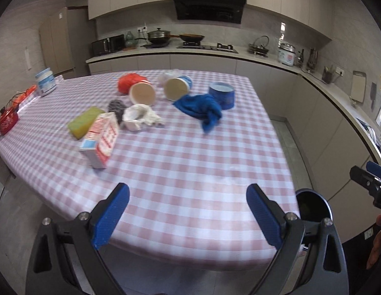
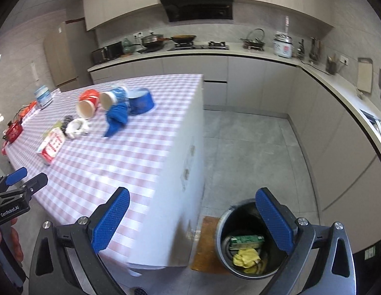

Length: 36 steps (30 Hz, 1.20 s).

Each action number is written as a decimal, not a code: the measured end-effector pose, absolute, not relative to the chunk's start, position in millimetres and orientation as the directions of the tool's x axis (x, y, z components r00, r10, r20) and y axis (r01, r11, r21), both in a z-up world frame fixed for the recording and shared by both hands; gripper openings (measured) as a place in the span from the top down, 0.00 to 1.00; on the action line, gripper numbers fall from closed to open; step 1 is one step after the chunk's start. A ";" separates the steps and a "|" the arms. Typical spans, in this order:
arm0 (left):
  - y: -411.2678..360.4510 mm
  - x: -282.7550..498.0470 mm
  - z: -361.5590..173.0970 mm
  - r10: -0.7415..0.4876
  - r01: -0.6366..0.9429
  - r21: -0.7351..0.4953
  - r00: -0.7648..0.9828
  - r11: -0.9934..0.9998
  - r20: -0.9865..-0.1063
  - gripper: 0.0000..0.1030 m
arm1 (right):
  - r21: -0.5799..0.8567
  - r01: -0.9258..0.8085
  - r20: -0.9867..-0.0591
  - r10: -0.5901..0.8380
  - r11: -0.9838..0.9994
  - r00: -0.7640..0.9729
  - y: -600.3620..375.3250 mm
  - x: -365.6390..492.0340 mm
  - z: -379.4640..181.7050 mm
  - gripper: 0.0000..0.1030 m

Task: Collect trash
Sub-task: 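Move both tools back over the table toward the remaining items, then grasp the blue cloth with the right tool while the left tool grasps the white-and-red carton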

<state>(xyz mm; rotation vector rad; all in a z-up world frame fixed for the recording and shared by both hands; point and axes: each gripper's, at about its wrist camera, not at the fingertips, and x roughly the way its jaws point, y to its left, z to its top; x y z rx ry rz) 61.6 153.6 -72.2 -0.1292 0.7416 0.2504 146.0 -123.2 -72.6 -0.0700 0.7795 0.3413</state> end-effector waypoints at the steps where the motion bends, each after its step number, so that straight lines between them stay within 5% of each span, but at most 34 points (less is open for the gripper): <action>1: 160.9 59.5 -71.6 0.186 -0.278 -0.028 0.710 0.960 -0.679 0.06 | 0.062 -0.337 -0.696 0.283 0.939 0.660 -112.7 145.2 -70.7 0.00; 19: 299.6 54.3 -83.9 0.230 -0.352 -0.048 0.704 0.935 -0.672 0.07 | 0.067 -0.397 -0.674 0.335 0.916 0.658 21.4 145.1 -62.5 0.00; 36: 328.9 112.4 -113.0 0.221 -0.368 -0.063 0.678 0.928 -0.701 0.15 | 0.057 -0.461 -0.710 0.361 0.886 0.605 86.6 213.2 -88.1 0.00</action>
